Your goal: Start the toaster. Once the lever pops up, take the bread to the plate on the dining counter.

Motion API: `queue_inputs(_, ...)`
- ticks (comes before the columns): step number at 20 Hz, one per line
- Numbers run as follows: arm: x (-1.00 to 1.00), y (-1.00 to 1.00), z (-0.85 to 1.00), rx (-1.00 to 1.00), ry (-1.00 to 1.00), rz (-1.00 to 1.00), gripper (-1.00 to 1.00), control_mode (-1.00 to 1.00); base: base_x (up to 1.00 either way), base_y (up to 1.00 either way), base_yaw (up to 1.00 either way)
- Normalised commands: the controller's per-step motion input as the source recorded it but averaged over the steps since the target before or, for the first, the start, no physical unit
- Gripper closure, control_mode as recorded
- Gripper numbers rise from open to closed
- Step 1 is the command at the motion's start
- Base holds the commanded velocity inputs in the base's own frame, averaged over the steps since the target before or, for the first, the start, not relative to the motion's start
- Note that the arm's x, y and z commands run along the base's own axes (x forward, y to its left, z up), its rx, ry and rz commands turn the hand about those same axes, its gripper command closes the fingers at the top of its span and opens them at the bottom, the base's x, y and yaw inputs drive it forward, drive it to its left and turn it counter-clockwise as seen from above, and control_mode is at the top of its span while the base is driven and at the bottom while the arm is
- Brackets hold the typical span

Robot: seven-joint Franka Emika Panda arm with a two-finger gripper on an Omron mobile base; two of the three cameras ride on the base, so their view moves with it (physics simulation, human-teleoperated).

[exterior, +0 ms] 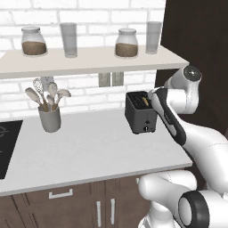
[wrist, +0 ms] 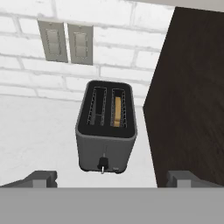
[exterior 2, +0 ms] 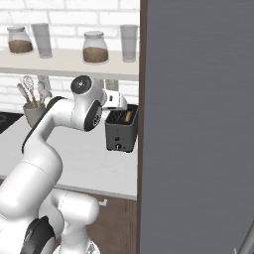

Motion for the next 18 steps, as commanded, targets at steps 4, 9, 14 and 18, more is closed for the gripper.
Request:
queue_inputs(4, -0.02, 0.05, 0.0, 0.0, 0.01, 0.0, -1.0, -1.0, 0.0, 0.0, 0.0)
queue_inputs(9, -0.03, 0.04, 0.0, 0.0, 0.0, 0.0, -1.0, -1.0, 0.0, 0.0, 0.0)
queue_inputs(14, -0.06, 0.1, 0.0, 0.0, 0.0, 0.0, -1.0, -1.0, 0.0, 0.0, 0.0)
queue_inputs(18, -0.05, 0.07, 0.0, 0.0, 0.01, 0.0, -1.0, -1.0, 0.0, 0.0, 0.0)
